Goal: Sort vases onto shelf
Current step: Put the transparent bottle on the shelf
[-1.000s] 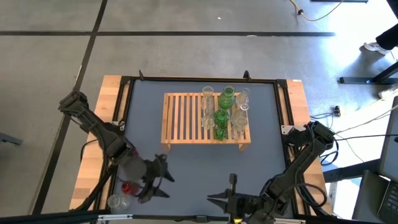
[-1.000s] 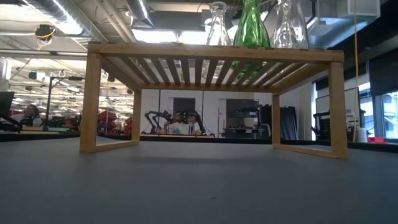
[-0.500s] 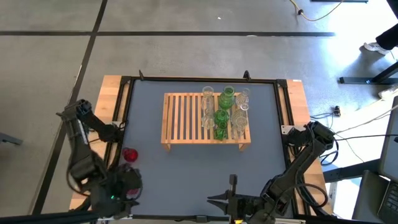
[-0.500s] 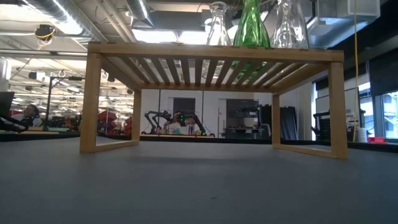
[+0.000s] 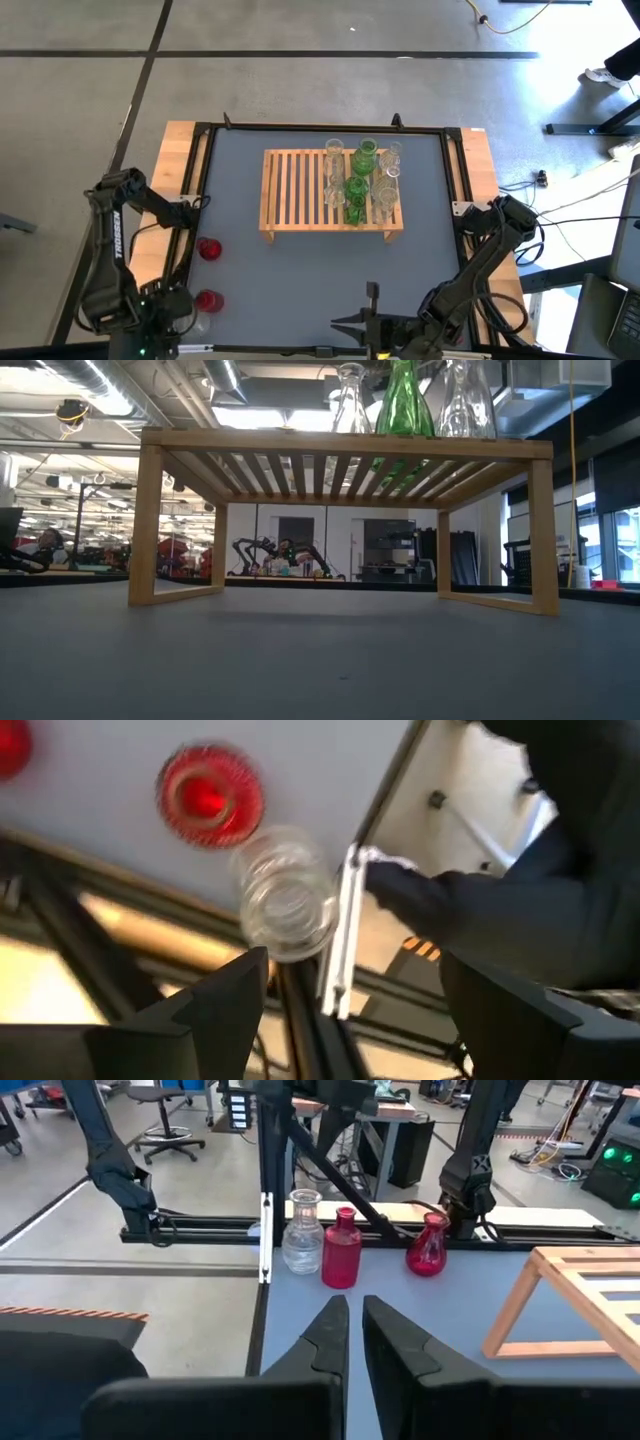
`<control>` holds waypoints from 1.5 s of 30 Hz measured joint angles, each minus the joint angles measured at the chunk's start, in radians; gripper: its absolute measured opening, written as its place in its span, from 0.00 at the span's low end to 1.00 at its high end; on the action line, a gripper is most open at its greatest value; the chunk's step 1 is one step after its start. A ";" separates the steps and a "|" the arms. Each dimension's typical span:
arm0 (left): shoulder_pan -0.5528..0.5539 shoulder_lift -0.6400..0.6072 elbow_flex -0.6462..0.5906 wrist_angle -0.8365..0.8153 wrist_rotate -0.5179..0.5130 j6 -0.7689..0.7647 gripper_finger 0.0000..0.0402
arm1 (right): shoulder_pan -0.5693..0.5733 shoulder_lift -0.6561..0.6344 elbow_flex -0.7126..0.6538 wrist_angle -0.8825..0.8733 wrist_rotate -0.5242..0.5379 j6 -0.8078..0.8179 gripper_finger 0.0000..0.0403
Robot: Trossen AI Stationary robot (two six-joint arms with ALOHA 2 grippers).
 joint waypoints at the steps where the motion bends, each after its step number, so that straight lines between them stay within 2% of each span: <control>1: 0.000 0.000 -0.007 -0.008 0.018 -0.021 0.72 | 0.000 0.003 0.000 0.000 0.000 0.001 0.06; 6: 0.010 0.000 -0.046 -0.027 0.102 -0.021 0.74 | 0.000 0.012 0.000 0.000 -0.001 -0.004 0.06; 10: 0.025 0.000 -0.096 -0.113 0.155 -0.067 0.78 | 0.000 0.011 0.000 0.001 0.016 -0.004 0.06; 13: 0.038 0.000 -0.116 -0.093 0.177 -0.024 0.79 | 0.000 0.011 0.000 0.000 0.016 -0.004 0.06; 21: 0.040 0.000 -0.120 -0.023 0.158 0.025 0.79 | 0.000 0.011 0.000 0.001 0.016 -0.004 0.06; 32: 0.039 0.000 -0.158 0.016 0.140 0.054 0.94 | 0.000 0.011 0.000 0.005 0.018 -0.002 0.06; 38: 0.039 0.000 -0.166 0.066 0.158 0.035 0.95 | 0.000 0.011 0.000 0.005 0.016 -0.002 0.06; 41: 0.039 0.000 -0.166 0.115 0.119 0.038 0.95 | 0.000 0.011 0.000 0.005 0.016 -0.001 0.06; 45: 0.032 0.000 -0.166 0.103 0.064 0.060 0.95 | 0.000 0.011 0.000 0.005 0.008 0.000 0.06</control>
